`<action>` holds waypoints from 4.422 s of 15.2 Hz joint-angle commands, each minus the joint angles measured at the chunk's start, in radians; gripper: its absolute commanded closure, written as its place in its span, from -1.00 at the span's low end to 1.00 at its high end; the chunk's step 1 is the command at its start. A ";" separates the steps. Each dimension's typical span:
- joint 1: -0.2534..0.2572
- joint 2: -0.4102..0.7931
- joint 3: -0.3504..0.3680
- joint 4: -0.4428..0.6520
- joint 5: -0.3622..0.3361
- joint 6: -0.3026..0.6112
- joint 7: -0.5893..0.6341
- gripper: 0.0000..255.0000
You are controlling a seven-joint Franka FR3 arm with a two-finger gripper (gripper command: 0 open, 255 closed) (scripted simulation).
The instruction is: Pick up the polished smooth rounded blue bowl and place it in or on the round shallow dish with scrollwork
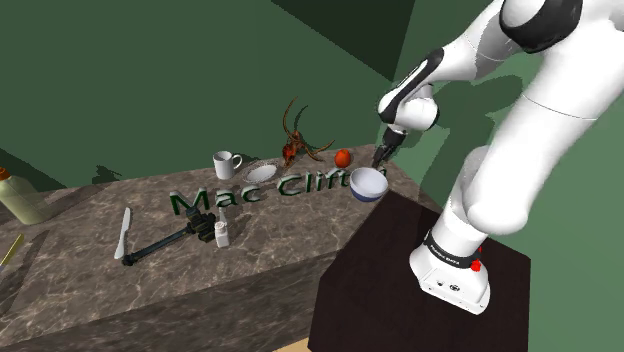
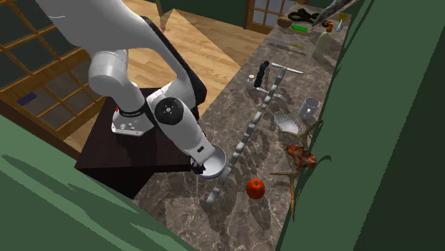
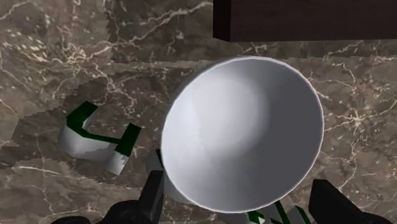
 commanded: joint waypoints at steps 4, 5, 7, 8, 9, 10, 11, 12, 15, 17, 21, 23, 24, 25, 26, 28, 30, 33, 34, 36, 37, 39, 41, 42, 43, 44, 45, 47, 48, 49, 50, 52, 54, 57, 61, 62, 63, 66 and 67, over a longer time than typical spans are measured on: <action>-0.099 0.362 0.124 0.156 0.637 -0.052 -0.526 -1.00; -0.149 0.413 0.168 0.189 0.696 -0.064 -0.580 -1.00; -0.175 0.443 0.197 0.205 0.735 -0.064 -0.611 -1.00; -0.186 0.460 0.213 0.212 0.760 -0.062 -0.628 -1.00; -0.196 0.476 0.229 0.219 0.784 -0.060 -0.644 -1.00; -0.206 0.493 0.245 0.226 0.807 -0.058 -0.659 -1.00; -0.216 0.509 0.260 0.234 0.830 -0.056 -0.675 -1.00; -0.225 0.525 0.275 0.242 0.852 -0.054 -0.690 -1.00; -0.240 0.550 0.298 0.254 0.885 -0.050 -0.712 -1.00; -0.240 0.550 0.298 0.254 0.885 -0.050 -0.712 -1.00; -0.240 0.550 0.298 0.254 0.885 -0.050 -0.712 -1.00; -0.240 0.550 0.298 0.254 0.885 -0.050 -0.712 1.00; -0.240 0.550 0.298 0.254 0.885 -0.050 -0.712 1.00; -0.240 0.550 0.298 0.254 0.885 -0.050 -0.712 1.00; -0.240 0.550 0.298 0.254 0.885 -0.050 -0.712 1.00; -0.240 0.550 0.298 0.254 0.886 -0.050 -0.713 1.00; -0.240 0.550 0.298 0.254 0.885 -0.050 -0.712 1.00; -0.219 0.518 0.270 0.239 0.841 -0.054 -0.678 1.00; -0.208 0.502 0.256 0.232 0.819 -0.055 -0.660 1.00; -0.184 0.469 0.226 0.218 0.771 -0.059 -0.624 1.00; -0.172 0.452 0.211 0.212 0.747 -0.061 -0.605 1.00; -0.147 0.418 0.178 0.199 0.696 -0.065 -0.565 1.00; -0.121 0.383 0.144 0.187 0.641 -0.069 -0.524 1.00; -0.107 0.366 0.126 0.181 0.613 -0.070 -0.502 1.00; -0.093 0.347 0.107 0.176 0.583 -0.072 -0.480 1.00; -0.078 0.329 0.088 0.170 0.553 -0.074 -0.456 1.00; -0.064 0.309 0.069 0.165 0.521 -0.076 -0.432 1.00; -0.033 0.269 0.030 0.156 0.453 -0.080 -0.381 1.00; -0.018 0.248 0.010 0.151 0.416 -0.082 -0.353 1.00; -0.004 0.226 -0.010 0.147 0.378 -0.084 -0.324 1.00; 0.011 0.203 -0.030 0.143 0.337 -0.086 -0.294 1.00; 0.037 0.154 -0.068 0.135 0.248 -0.090 -0.227 1.00; 0.054 0.099 -0.097 0.129 0.150 -0.096 -0.153 1.00; 0.077 0.130 -0.062 0.156 0.191 -0.102 -0.126 1.00; 0.118 0.200 0.005 0.223 0.267 -0.121 -0.073 1.00; 0.126 0.219 0.021 0.243 0.284 -0.128 -0.059 1.00; 0.134 0.238 0.036 0.264 0.300 -0.135 -0.045 1.00; 0.152 0.296 0.081 0.332 0.341 -0.158 0.000 1.00; 0.158 0.316 0.094 0.357 0.353 -0.167 0.016 1.00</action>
